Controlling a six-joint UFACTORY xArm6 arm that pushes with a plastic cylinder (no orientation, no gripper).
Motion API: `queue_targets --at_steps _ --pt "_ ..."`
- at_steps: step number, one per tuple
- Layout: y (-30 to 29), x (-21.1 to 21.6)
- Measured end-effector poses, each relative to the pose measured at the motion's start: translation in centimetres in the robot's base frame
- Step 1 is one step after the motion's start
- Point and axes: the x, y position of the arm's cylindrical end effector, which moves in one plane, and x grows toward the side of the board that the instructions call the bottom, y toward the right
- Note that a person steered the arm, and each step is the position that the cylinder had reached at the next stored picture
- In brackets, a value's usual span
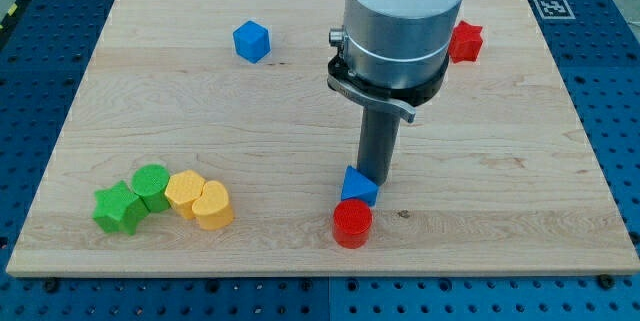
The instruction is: Move the blue cube to the center
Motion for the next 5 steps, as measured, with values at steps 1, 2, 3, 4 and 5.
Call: queue_targets --at_steps 1,2,3,4,5 --pt "0.0 0.0" --pt "0.0 -0.7" --pt "-0.3 -8.3" --pt "-1.6 -17.0" --pt "-7.0 -23.5"
